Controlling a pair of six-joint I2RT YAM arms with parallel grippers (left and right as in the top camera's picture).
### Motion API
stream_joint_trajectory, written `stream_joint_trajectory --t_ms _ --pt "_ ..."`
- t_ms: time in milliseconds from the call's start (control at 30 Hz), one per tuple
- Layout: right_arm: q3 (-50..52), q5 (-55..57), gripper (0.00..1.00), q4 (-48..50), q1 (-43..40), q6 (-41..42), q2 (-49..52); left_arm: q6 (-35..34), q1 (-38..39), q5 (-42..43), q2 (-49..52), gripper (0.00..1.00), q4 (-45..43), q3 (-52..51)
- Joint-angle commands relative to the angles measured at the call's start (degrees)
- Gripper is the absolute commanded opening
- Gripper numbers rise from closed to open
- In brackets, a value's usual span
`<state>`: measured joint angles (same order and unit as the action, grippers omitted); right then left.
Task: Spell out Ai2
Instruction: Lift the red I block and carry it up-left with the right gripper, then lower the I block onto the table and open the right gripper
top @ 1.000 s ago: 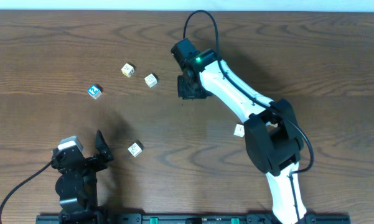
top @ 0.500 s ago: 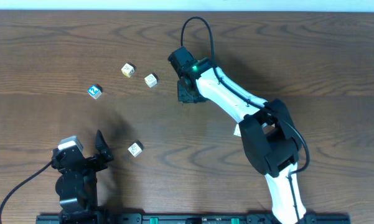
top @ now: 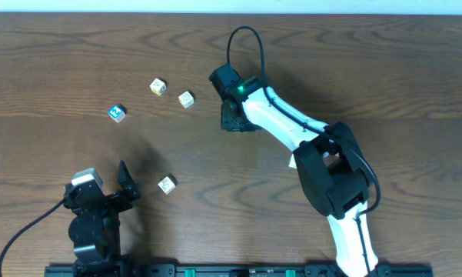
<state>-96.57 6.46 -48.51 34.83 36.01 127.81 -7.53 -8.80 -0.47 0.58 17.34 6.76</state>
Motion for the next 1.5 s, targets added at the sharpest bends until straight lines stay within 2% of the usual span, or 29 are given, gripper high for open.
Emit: stream_joint_trajectory --t_ms 0,333,367,433,533,800,867,967,1067,1100,1300,1400,1467 --pt "0.28 -0.24 0.01 0.20 0.46 2.82 -0.17 -0.22 -0.09 -1.03 -0.33 0.95 0.37 -1.38" --pt "0.33 -0.28 0.01 1.20 0.52 3.82 -0.17 -0.20 -0.09 -1.05 -0.33 0.95 0.37 -1.38" --pt "0.33 -0.28 0.03 1.18 0.50 3.80 -0.17 -0.20 -0.09 -1.03 -0.33 0.95 0.37 -1.38" --pt "0.33 -0.28 0.22 1.14 0.50 3.80 -0.17 -0.22 -0.09 -1.03 -0.33 0.95 0.37 -1.38" --pt "0.33 -0.28 0.35 0.96 0.50 3.80 -0.17 -0.22 -0.09 -1.03 -0.33 0.95 0.37 -1.38" --pt "0.37 -0.28 0.40 0.20 0.50 3.78 -0.17 -0.22 -0.09 -1.03 -0.33 0.95 0.37 -1.38" --pt "0.37 -0.26 0.44 0.04 0.50 3.74 -0.17 -0.22 -0.09 -1.03 -0.33 0.95 0.37 -1.38" --pt "0.37 -0.26 0.55 0.37 0.42 3.15 -0.17 -0.22 -0.09 -1.03 -0.33 0.95 0.37 -1.38" --pt "-0.50 -0.28 0.93 1.20 0.07 -0.17 -0.42 -0.20 -0.09 -1.03 -0.33 0.95 0.37 -1.38" --pt "-1.44 -0.26 0.99 1.05 -0.11 -1.81 -0.52 -0.22 -0.09 -1.03 -0.33 0.95 0.37 -1.38" --pt "-14.60 0.42 0.99 -9.11 -2.03 -3.82 -2.95 -0.20 -0.09 -1.03 -0.33 0.95 0.37 -1.38" --pt "-24.98 0.42 0.99 -17.18 -3.10 -8.24 -5.84 -0.22 -0.09 -1.03 -0.33 0.95 0.37 -1.38" --pt "-30.08 0.26 0.99 -19.21 -3.69 -12.68 -8.11 -0.20 -0.09 -1.03 -0.33 0.95 0.37 -1.38"
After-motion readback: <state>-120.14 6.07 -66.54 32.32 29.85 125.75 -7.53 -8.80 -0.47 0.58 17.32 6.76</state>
